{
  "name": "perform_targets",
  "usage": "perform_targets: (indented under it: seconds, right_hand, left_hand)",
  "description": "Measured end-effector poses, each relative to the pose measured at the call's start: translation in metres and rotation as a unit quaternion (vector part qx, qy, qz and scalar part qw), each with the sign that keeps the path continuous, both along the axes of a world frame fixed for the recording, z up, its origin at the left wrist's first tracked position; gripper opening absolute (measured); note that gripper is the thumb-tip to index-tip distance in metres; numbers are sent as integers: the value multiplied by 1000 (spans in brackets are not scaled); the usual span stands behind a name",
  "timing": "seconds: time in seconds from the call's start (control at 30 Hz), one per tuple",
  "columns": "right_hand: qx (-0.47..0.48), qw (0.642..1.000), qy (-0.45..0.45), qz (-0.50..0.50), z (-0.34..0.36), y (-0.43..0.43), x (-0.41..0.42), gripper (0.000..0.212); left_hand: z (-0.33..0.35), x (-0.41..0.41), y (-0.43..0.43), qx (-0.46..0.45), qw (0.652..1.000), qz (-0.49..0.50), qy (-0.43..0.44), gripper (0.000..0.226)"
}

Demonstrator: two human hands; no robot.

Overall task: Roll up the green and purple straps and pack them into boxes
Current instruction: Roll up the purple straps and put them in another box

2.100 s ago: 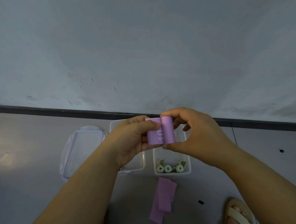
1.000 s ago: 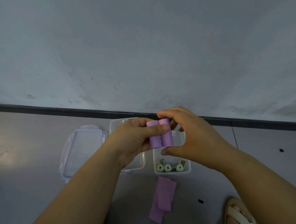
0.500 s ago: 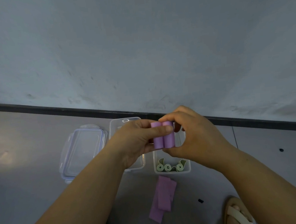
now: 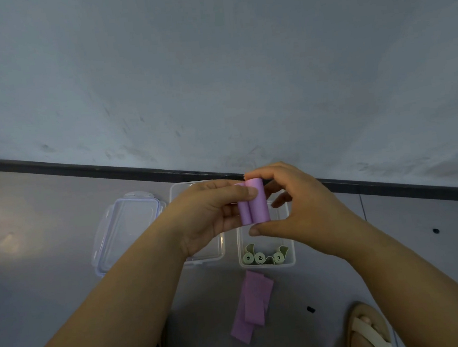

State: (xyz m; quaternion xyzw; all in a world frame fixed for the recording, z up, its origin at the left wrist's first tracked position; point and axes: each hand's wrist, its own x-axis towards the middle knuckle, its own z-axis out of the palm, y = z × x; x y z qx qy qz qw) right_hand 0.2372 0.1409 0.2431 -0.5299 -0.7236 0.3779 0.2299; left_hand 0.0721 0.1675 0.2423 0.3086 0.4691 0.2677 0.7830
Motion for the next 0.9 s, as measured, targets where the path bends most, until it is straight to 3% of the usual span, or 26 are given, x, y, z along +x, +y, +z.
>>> perform_targets:
  seconds: [0.43, 0.63, 0.8, 0.9]
  right_hand:
    - [74, 994, -75, -12, -7, -1, 2, 53]
    - [137, 986, -94, -20, -14, -2, -2, 55]
    - [70, 995, -74, -11, -11, 0, -3, 73]
    - [40, 998, -34, -17, -7, 0, -3, 70]
  left_hand:
    - [-3, 2, -2, -17, 999, -18, 34, 40]
    - [-2, 2, 0, -7, 999, 1, 45, 38]
    - [-4, -2, 1, 2, 999, 4, 43, 46]
    - [-3, -2, 1, 3, 999, 2, 33, 46]
